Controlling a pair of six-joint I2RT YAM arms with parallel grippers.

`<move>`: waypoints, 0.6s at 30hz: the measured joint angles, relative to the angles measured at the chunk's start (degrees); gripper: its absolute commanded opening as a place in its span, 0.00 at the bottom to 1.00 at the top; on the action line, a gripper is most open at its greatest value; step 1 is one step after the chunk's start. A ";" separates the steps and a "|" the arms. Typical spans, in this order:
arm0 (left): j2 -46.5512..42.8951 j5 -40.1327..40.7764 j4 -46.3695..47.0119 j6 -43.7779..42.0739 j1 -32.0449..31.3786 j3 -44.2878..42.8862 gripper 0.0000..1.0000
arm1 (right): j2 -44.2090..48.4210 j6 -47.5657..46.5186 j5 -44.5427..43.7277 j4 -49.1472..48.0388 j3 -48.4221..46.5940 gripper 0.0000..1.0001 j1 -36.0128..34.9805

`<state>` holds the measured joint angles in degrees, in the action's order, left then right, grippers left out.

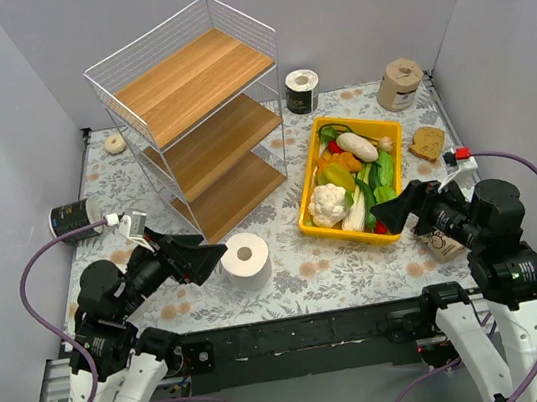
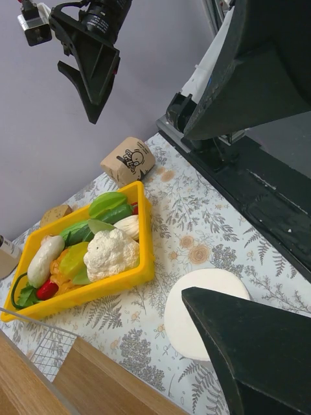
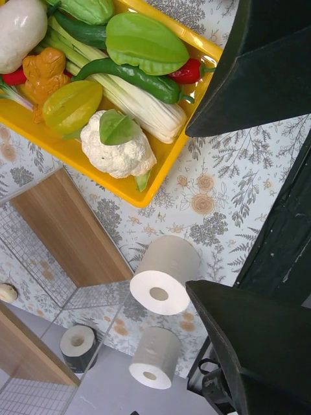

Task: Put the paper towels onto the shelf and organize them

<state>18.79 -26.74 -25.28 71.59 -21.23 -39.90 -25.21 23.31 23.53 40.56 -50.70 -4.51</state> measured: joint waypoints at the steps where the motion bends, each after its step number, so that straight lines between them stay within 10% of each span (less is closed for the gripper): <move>1: 0.00 0.02 0.00 0.00 0.00 0.00 0.98 | 0.00 -0.02 -0.26 0.02 0.00 0.99 0.00; 18: 0.00 1.01 -0.17 0.20 -0.28 0.04 0.98 | 0.15 -0.13 -2.54 1.92 -0.09 0.99 0.00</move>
<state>18.79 -25.74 -25.45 71.79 -21.52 -39.86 -25.06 23.18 20.99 42.48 -50.78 -4.51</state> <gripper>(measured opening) 0.981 0.985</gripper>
